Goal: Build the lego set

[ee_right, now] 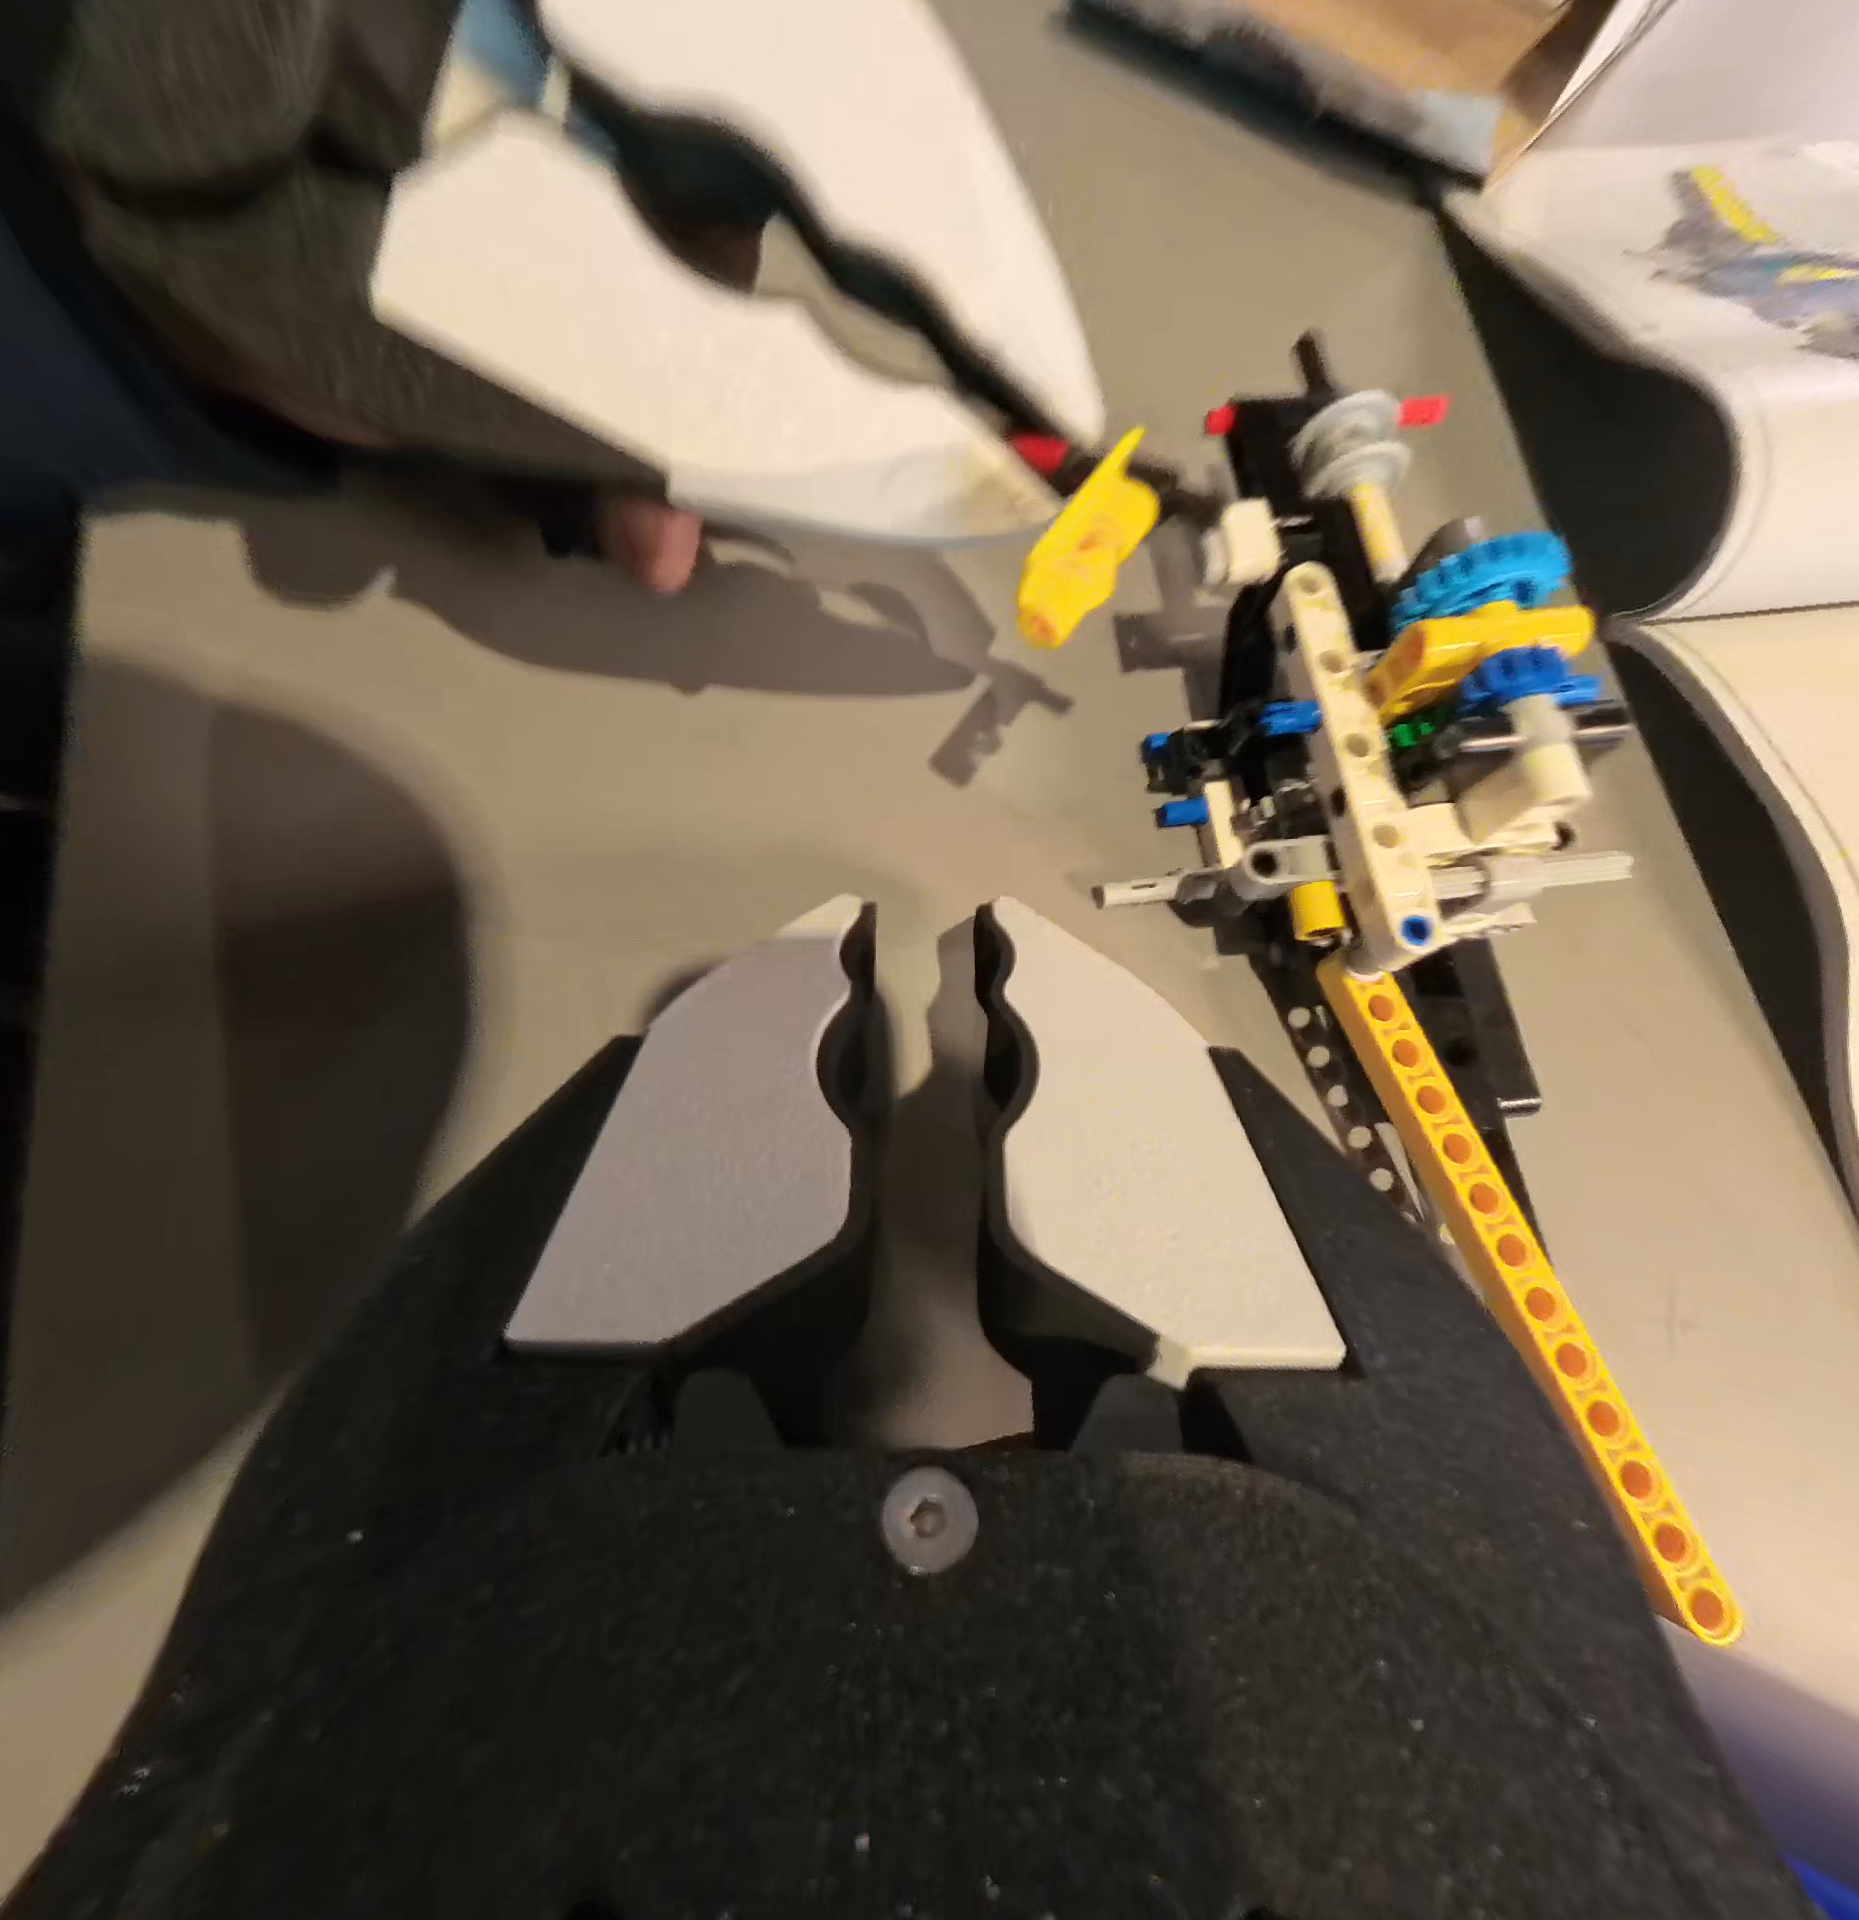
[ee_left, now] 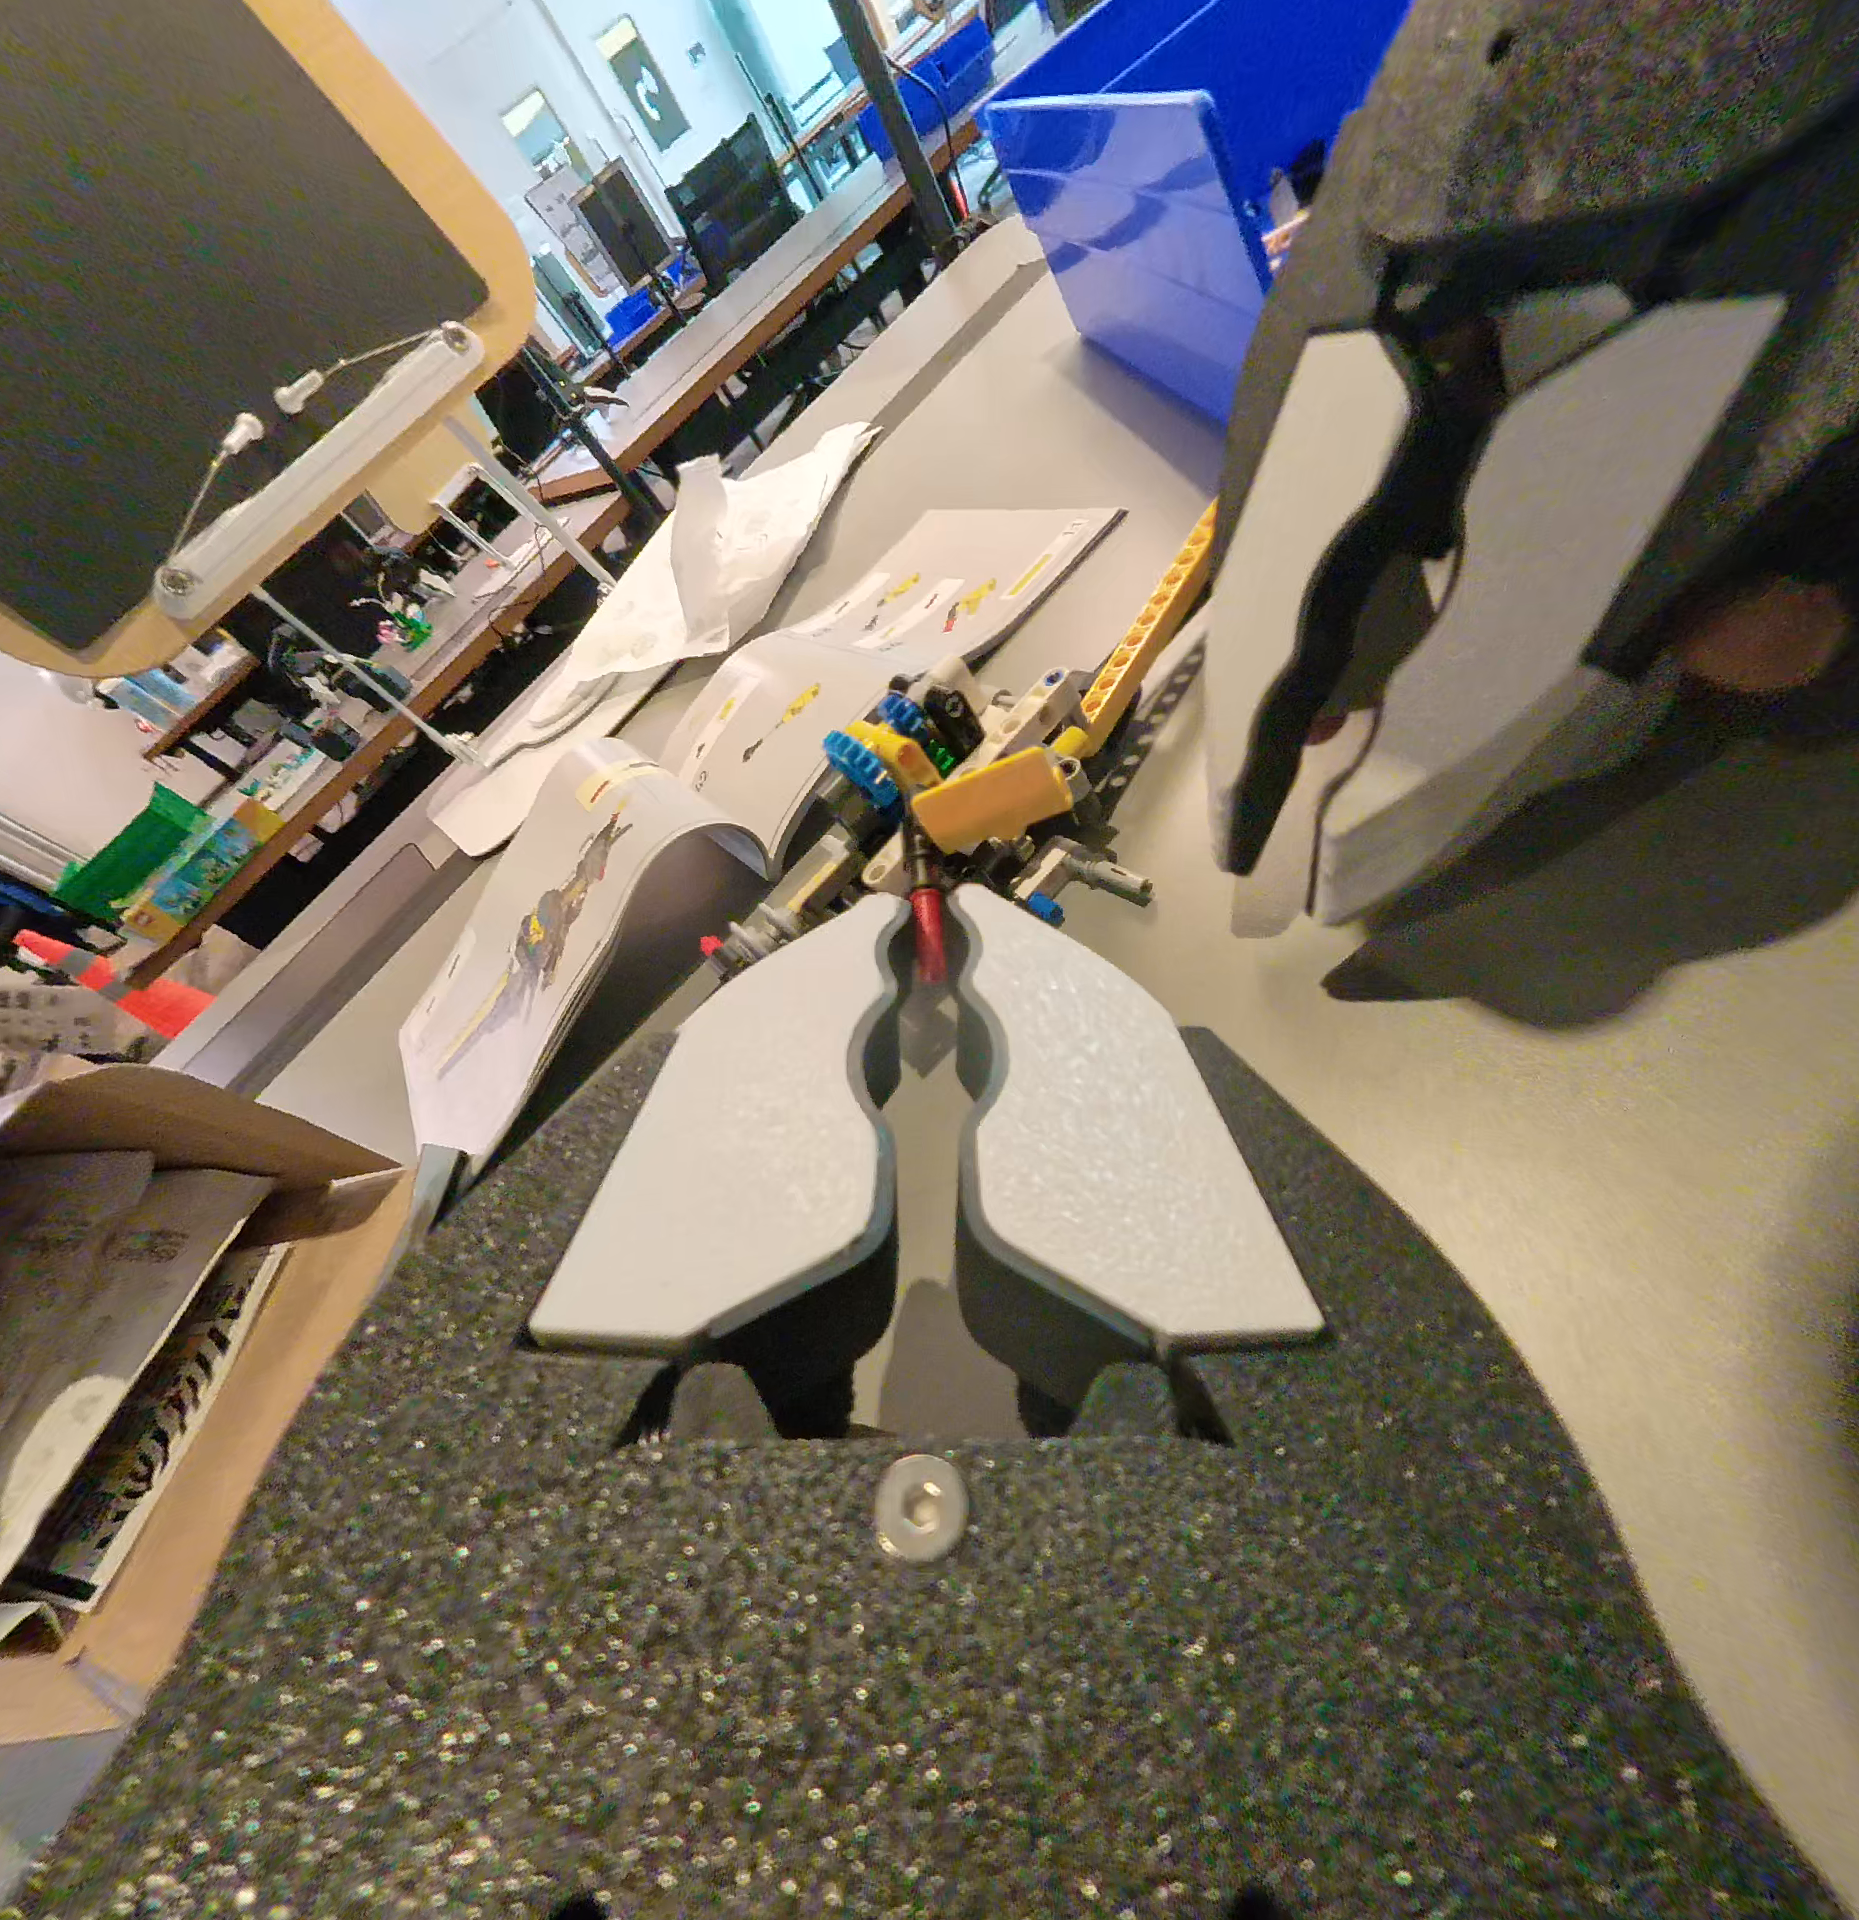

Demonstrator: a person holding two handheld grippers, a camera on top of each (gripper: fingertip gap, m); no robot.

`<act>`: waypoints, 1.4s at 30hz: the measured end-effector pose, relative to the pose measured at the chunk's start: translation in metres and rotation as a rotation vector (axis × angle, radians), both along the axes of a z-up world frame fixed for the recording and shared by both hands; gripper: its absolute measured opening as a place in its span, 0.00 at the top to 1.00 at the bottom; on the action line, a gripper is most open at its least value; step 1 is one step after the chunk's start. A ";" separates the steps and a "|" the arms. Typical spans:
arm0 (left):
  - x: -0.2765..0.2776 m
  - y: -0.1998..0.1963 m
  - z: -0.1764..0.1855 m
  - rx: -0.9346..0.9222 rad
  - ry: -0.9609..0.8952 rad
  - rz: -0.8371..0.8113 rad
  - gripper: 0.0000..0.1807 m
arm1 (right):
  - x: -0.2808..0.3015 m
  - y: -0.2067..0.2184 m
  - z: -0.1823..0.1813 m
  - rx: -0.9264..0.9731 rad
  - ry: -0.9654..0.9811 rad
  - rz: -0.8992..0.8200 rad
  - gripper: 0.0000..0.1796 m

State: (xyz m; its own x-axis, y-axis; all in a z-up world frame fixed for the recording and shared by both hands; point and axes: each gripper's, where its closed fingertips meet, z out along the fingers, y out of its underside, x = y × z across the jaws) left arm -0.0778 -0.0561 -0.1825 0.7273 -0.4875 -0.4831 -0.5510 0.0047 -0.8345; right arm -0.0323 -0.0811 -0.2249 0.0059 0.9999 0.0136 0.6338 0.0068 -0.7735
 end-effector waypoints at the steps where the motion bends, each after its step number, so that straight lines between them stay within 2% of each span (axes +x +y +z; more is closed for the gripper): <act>1: 0.001 -0.001 0.000 0.007 0.012 -0.002 0.97 | -0.001 0.001 0.004 -0.030 0.026 -0.006 0.90; 4: 0.004 -0.003 0.000 0.032 0.042 -0.018 0.98 | -0.002 0.005 0.019 -0.197 0.127 -0.033 0.89; 10: 0.015 -0.010 0.008 0.100 0.036 -0.080 0.97 | -0.002 -0.006 0.061 -0.889 0.378 0.012 0.86; 13: 0.024 -0.016 0.013 0.141 0.020 -0.131 0.97 | -0.002 -0.008 0.070 -1.038 0.438 0.028 0.86; 25: 0.034 -0.025 0.025 0.246 0.024 -0.182 0.97 | -0.001 -0.021 0.075 -1.139 0.454 0.071 0.85; 32: 0.035 -0.026 0.026 0.260 0.032 -0.187 0.97 | -0.002 -0.022 0.074 -1.168 0.452 0.064 0.90; 42: 0.034 -0.024 0.017 0.189 0.041 -0.184 0.98 | -0.005 -0.021 0.064 -1.041 0.412 -0.001 0.91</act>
State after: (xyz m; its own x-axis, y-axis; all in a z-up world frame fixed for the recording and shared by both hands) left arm -0.0435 -0.0804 -0.1651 0.6127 -0.5083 -0.6051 -0.5599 0.2613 -0.7863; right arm -0.0372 -0.1019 -0.1604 -0.1818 0.5223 -0.8331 0.3279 -0.7666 -0.5521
